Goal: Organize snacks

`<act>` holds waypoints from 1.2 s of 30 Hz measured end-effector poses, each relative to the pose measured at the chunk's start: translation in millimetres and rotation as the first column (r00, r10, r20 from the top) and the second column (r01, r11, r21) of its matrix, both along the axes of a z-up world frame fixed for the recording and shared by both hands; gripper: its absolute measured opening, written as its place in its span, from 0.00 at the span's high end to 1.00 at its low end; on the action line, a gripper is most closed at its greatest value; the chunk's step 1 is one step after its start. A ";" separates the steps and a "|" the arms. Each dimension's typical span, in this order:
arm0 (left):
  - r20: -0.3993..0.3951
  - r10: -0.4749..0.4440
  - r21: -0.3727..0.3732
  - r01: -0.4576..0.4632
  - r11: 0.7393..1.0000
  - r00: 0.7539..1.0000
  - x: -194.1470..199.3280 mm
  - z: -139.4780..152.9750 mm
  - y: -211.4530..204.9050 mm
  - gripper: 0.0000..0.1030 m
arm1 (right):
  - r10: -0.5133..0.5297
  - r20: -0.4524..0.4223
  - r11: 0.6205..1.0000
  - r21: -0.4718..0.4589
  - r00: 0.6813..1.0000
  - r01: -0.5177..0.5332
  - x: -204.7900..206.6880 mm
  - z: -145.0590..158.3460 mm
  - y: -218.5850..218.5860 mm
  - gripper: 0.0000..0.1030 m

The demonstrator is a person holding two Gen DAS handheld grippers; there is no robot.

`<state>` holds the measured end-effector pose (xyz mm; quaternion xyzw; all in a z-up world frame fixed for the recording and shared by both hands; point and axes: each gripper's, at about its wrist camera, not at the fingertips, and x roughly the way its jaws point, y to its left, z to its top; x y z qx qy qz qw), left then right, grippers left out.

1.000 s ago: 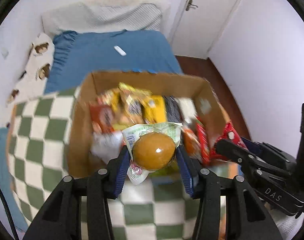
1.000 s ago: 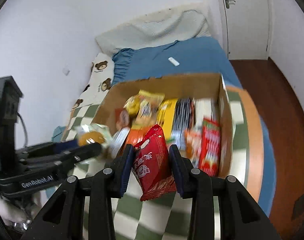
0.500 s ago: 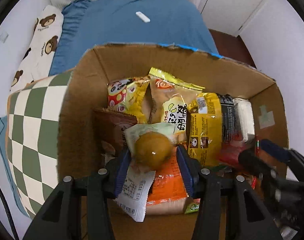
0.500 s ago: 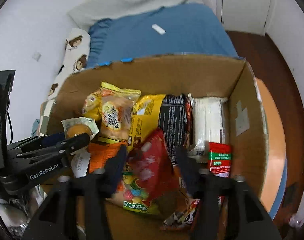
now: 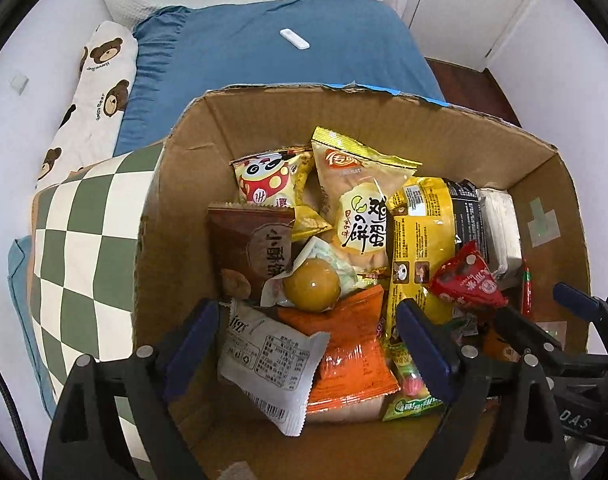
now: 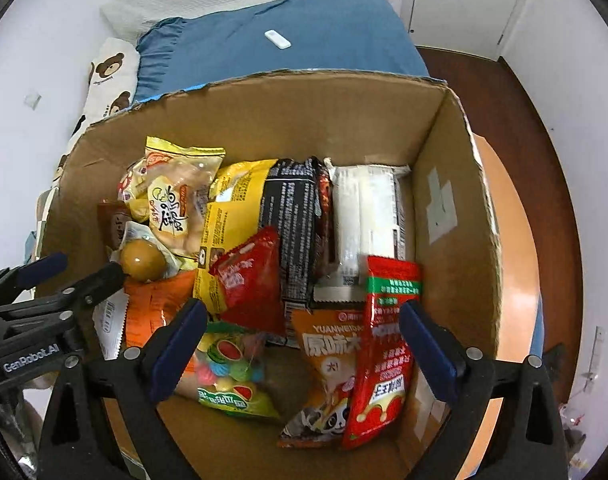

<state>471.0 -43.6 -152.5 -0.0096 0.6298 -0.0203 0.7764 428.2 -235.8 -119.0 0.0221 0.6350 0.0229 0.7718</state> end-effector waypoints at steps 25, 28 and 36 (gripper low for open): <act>0.297 0.042 -0.009 -0.041 0.999 0.954 -124.2 114.2 8.3 0.11 | 0.027 0.254 1.000 -0.021 0.967 -0.023 -113.0 104.8 1.3 0.03; 0.344 0.047 -0.024 -0.041 0.999 0.938 -150.1 132.6 11.6 0.11 | 0.037 0.307 0.999 -0.032 0.951 -0.029 -135.9 125.2 2.9 0.03; 0.442 0.028 -0.011 -0.026 1.000 0.897 -219.7 172.2 16.8 0.11 | 0.050 0.439 0.999 -0.035 0.897 -0.038 -207.9 184.8 5.1 0.03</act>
